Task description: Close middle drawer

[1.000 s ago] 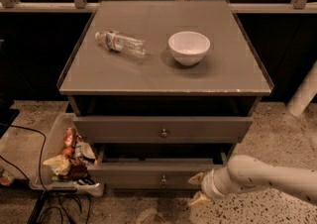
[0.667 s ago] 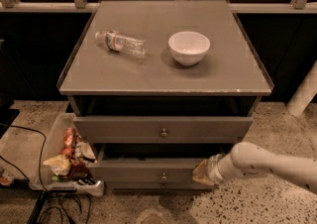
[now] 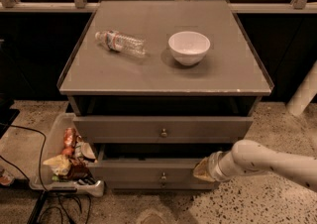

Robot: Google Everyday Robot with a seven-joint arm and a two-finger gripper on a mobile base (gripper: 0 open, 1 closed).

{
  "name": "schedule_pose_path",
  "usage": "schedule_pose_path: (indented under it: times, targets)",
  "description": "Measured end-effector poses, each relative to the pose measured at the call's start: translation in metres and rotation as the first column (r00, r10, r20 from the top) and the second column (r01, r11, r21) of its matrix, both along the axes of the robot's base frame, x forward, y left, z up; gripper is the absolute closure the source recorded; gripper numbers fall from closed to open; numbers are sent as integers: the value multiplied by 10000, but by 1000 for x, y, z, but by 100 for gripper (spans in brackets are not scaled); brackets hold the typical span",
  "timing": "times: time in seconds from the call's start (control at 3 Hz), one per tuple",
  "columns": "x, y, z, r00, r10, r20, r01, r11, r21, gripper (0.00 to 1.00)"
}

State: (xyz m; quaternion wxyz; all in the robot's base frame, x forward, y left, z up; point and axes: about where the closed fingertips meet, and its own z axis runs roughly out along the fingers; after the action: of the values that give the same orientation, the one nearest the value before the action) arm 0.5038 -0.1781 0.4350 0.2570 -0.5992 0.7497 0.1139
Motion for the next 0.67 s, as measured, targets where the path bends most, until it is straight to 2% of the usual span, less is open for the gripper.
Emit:
schedule_pose_path:
  times: [0.67]
  targets:
    - [0,0,0,10000,1,-1,-1,10000,0,4]
